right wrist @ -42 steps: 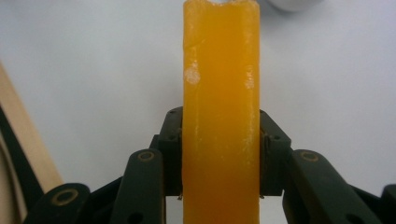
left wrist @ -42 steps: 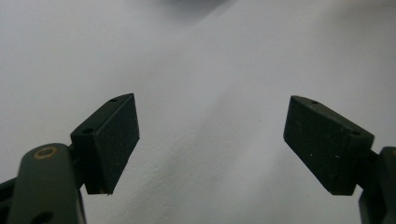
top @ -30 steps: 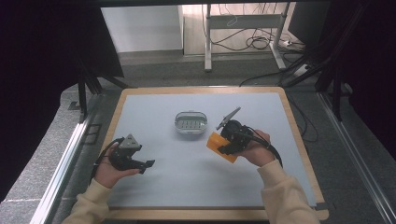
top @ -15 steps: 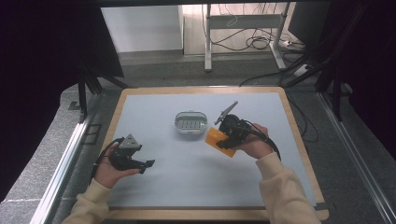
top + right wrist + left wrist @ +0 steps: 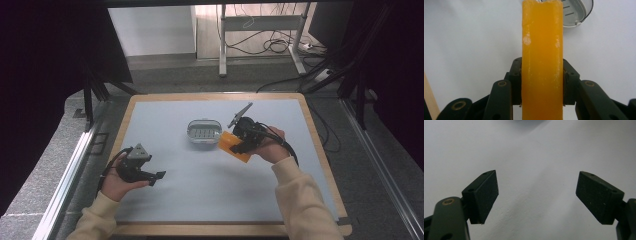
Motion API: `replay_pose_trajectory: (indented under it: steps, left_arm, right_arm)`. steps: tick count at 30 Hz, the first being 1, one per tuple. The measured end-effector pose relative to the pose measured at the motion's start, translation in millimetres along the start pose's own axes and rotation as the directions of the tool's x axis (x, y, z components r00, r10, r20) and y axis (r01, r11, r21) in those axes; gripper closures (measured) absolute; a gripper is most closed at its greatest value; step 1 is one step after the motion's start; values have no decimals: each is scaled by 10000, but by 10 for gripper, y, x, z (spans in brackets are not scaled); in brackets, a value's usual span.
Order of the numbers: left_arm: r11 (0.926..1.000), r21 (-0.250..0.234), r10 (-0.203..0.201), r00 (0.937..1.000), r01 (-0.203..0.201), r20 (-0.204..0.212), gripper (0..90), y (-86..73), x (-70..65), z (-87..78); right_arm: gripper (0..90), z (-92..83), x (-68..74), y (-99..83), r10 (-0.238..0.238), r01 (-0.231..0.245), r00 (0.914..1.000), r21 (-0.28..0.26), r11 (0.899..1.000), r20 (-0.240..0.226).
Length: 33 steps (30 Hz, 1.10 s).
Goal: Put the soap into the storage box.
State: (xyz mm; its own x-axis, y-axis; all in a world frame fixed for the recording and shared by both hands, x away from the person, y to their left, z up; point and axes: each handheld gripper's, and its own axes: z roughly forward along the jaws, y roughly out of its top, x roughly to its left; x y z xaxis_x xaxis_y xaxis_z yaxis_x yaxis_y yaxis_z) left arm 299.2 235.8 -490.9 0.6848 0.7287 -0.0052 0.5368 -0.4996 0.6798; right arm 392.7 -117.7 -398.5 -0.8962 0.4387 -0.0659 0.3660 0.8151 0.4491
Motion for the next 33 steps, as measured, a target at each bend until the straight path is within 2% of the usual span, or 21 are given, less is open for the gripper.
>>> replay_pose_trajectory:
  steps: [12,17,33]
  left_arm:
    - [10000,-3,-19,10000,19,-2,182,-2,7,-3]
    - [10000,-20,-24,10000,24,14,182,-2,7,-5]
    - [10000,2,-56,10000,56,34,182,-3,13,1]
  right_arm:
    - [618,40,-69,146,-103,102,9999,-35,9999,-26]
    - [618,75,-93,219,-413,413,9991,31,9991,-4]
    - [617,130,-281,383,-388,388,9992,-49,9992,38]
